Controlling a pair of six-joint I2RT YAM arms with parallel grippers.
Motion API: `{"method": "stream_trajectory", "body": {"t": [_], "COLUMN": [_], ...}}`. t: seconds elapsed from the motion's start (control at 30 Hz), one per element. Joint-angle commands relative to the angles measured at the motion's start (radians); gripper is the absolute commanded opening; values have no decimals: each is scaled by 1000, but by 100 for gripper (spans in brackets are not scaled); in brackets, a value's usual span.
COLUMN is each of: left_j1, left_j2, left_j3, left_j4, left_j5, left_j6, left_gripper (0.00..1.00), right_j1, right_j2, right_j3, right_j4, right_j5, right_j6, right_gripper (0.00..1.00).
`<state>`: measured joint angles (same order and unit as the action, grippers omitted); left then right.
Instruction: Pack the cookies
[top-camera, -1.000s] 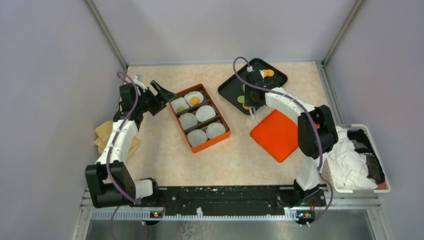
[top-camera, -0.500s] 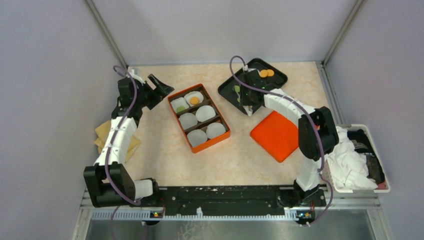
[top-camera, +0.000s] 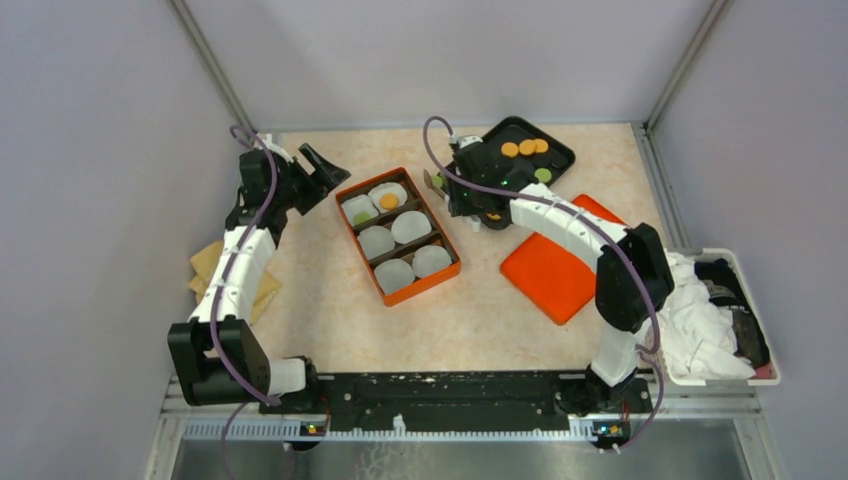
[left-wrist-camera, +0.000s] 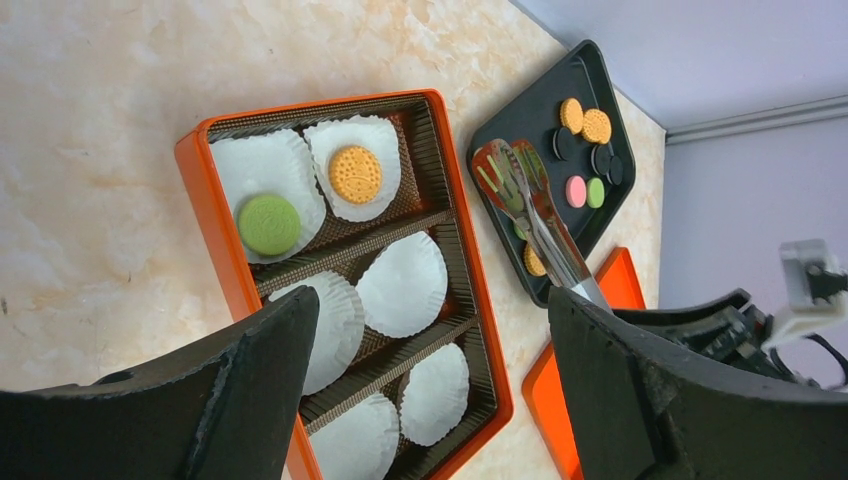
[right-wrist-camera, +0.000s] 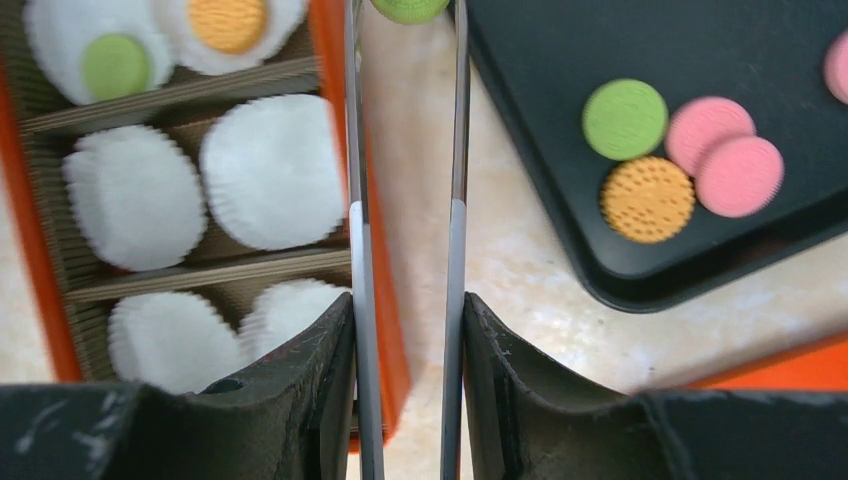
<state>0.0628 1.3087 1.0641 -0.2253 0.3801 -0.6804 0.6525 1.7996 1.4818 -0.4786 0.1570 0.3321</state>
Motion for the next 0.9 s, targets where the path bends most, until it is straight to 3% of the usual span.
{"method": "stream_trajectory", "body": {"t": [0.0,0.27,0.6,0.87], "left_j1": [-4,-4,-4,-4], "left_j2": [2,-22,-54,-73], "left_j3": [39,17,9,3], "left_j4": [27,38,37,28], "left_j5": [13,30,42,41], "left_j6": [11,14,16,25], "left_gripper": [91,91,91,91], "right_j1": [91,226,382,414], "right_j2": [-20,41,34,60], "right_j3": [128,232,147,133], "right_j4": [8,-63,-89,-104], "right_j5": [39,84,101,83], "right_j6": [-27,-41,-19,20], "right_gripper": [0,0,0,0]}}
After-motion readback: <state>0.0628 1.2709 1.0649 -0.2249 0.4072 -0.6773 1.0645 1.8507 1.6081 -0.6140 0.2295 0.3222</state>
